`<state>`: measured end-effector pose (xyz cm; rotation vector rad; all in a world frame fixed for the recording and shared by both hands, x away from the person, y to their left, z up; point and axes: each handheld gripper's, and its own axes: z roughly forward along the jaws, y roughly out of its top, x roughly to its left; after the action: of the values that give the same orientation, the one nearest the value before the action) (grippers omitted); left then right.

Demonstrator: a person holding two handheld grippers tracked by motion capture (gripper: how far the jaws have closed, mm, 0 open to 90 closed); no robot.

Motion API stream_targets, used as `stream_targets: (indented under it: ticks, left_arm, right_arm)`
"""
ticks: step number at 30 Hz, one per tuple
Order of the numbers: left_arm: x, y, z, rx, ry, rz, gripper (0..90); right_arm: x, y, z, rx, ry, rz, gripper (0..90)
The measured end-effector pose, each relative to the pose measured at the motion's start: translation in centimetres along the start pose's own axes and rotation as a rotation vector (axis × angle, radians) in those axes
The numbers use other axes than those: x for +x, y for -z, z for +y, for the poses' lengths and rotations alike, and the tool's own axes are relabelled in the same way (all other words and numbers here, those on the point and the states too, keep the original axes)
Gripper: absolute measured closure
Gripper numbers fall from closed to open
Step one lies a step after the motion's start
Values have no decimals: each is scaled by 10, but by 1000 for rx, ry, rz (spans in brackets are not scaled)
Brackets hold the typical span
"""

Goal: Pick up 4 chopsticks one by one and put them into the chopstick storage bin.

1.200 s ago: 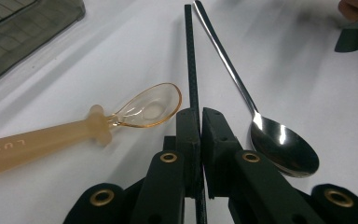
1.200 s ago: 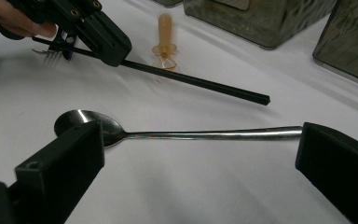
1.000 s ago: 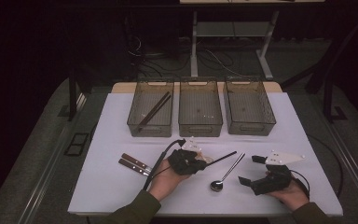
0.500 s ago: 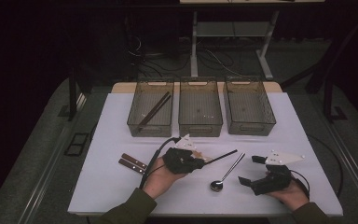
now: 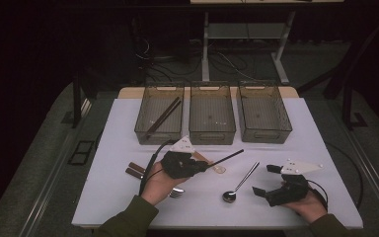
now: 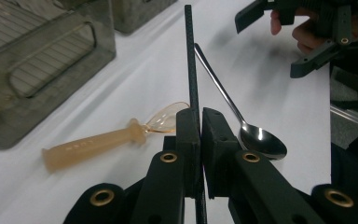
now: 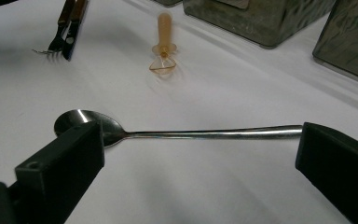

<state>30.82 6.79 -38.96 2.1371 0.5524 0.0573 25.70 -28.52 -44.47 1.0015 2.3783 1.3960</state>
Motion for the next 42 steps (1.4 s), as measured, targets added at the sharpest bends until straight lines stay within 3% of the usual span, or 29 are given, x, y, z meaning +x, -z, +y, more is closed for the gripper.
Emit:
stream_targets:
  ticks: [7, 16, 29, 35, 42]
  left_arm:
    - [9, 15, 1, -25, 10, 36, 857]
    - [27, 38, -3, -83, 62, 89, 857]
    - [50, 62, -3, -116, 92, 159, 857]
    - [68, 70, 2, -131, 111, 206, 857]
    - [97, 75, 12, -108, 139, 274, 857]
  right_arm:
    - [0, 1, 0, -4, -1, -1, 12]
    - [0, 1, 0, -6, 5, 2, 12]
    - [0, 1, 0, -8, -7, 0, 12]
    - [0, 1, 0, -6, -8, -3, 12]
    - [-1, 0, 0, -3, -9, -5, 12]
